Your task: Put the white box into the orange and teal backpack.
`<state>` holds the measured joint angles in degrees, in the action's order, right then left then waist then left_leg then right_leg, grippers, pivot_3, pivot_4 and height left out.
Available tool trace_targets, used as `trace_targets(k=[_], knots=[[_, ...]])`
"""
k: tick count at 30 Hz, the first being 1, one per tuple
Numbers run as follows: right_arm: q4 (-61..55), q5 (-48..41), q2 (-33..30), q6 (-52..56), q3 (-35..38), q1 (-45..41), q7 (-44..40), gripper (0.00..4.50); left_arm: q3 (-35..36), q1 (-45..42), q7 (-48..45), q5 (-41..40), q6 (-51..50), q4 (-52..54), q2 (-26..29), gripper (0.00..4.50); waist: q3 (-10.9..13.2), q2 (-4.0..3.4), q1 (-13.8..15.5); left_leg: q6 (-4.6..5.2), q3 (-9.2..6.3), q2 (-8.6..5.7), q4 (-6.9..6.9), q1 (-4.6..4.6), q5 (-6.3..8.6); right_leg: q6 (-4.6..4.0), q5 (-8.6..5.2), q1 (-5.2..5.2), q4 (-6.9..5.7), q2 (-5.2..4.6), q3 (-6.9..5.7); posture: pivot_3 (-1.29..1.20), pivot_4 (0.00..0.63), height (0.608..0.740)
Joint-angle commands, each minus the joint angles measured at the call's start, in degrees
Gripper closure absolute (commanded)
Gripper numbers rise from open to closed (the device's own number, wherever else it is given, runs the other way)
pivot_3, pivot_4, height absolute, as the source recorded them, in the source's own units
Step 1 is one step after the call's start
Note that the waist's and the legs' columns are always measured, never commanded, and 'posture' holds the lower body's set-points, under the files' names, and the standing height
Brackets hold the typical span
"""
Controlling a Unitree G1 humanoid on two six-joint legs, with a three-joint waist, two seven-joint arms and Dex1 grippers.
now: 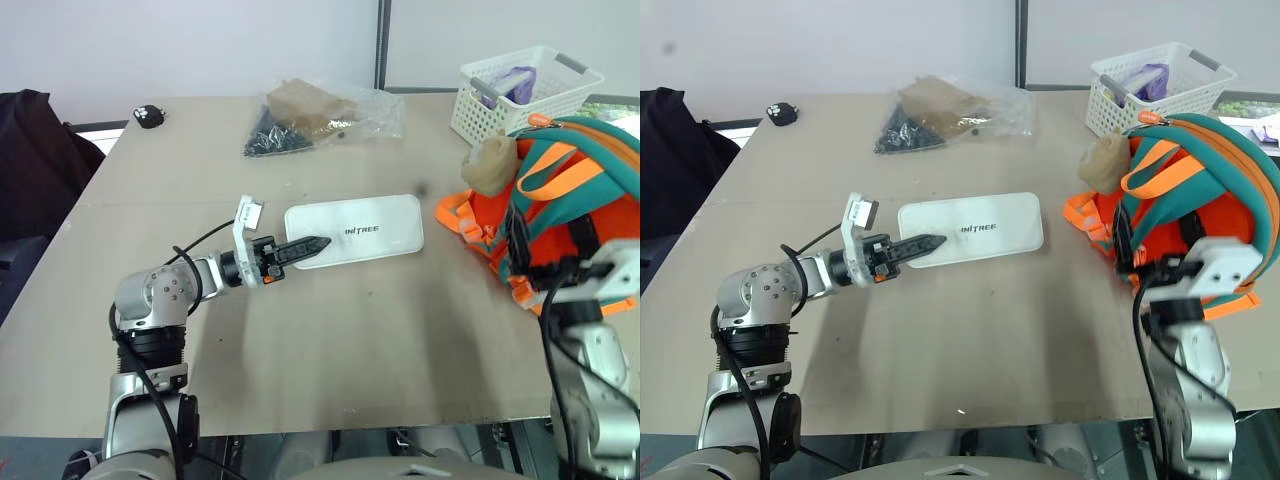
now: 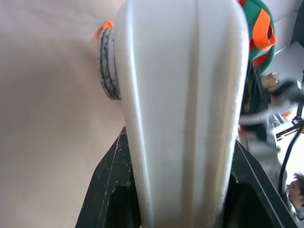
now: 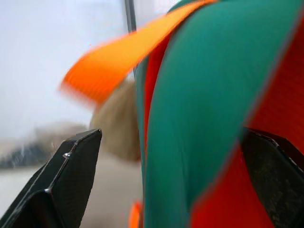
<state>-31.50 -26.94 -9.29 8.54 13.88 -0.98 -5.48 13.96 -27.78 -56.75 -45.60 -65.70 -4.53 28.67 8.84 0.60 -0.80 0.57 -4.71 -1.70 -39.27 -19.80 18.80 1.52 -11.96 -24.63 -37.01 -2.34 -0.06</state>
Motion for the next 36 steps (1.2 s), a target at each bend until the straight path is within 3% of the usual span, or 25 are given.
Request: trace_targets(k=[1,9,11,15,17,21,27,36], knots=[[1.9,-6.0,-1.1,3.5,4.3,-5.2,2.0,0.53,3.0,-2.5,0.9,-2.3,1.9,2.2,1.4,3.34,0.0,-0.02,0.3,0.00,0.01,-0.01,0.00,-0.04,0.00,0.00,0.00,-0.05,0.00,0.00,0.01,0.00,0.150,0.725],[5.9,-19.2,-6.7,12.2,5.1,-14.5,-5.3,4.08,8.1,-1.4,7.6,-5.0,2.2,7.0,1.7,3.34,0.1,-0.08,-0.1,0.04,0.03,0.00,0.15,-0.19,0.02,0.02,0.01,-0.24,0.12,-0.02,0.04,0.00,0.150,0.725],[6.9,-22.2,-8.4,15.5,3.1,-17.1,-8.7,4.35,9.1,-1.0,8.9,-5.6,2.4,8.0,1.4,3.34,0.1,-0.09,0.0,0.04,0.02,0.00,0.20,-0.19,0.02,0.02,0.01,-0.25,0.11,-0.03,0.03,0.00,0.150,0.725],[8.9,-28.0,-10.4,20.3,-0.9,-24.1,-17.3,4.35,9.6,-0.6,11.1,-5.9,3.4,7.8,1.5,3.34,0.2,-0.11,-0.5,0.06,0.21,0.01,0.15,-0.14,0.02,0.03,0.02,-0.25,0.10,0.03,0.20,0.00,0.150,0.725],[8.5,-38.0,-12.1,25.8,-0.6,-27.7,-22.1,4.35,9.4,-0.3,11.1,-5.2,4.9,7.6,2.0,3.34,0.2,-0.16,-0.5,0.05,0.22,0.06,0.14,-0.12,0.01,0.02,0.02,-0.25,0.07,0.10,0.20,0.00,0.150,0.725],[9.5,-46.8,-16.1,31.8,1.7,-27.5,-25.4,4.35,10.1,-1.2,11.9,-5.4,7.2,7.5,2.2,3.34,0.3,-0.17,-0.2,0.06,0.08,0.07,0.15,-0.19,0.02,0.02,0.02,-0.27,0.08,0.07,0.09,0.00,0.150,0.725],[11.5,-44.7,-19.5,32.2,2.2,-25.1,-26.4,4.35,9.4,-2.7,10.3,-4.8,13.1,8.5,3.5,3.34,0.3,-0.10,0.4,0.06,-0.03,-0.03,0.00,-1.10,0.02,0.05,0.04,-0.94,0.15,-0.17,-0.13,0.00,0.150,0.725],[10.8,-43.0,-17.4,30.7,1.8,-23.0,-25.6,4.35,0.8,-6.2,4.1,0.8,23.3,9.7,4.9,3.34,0.3,-0.06,0.4,0.05,-0.07,-0.07,-0.02,-1.08,0.02,0.05,0.05,-0.92,0.08,-0.21,-0.20,0.00,0.150,0.725]])
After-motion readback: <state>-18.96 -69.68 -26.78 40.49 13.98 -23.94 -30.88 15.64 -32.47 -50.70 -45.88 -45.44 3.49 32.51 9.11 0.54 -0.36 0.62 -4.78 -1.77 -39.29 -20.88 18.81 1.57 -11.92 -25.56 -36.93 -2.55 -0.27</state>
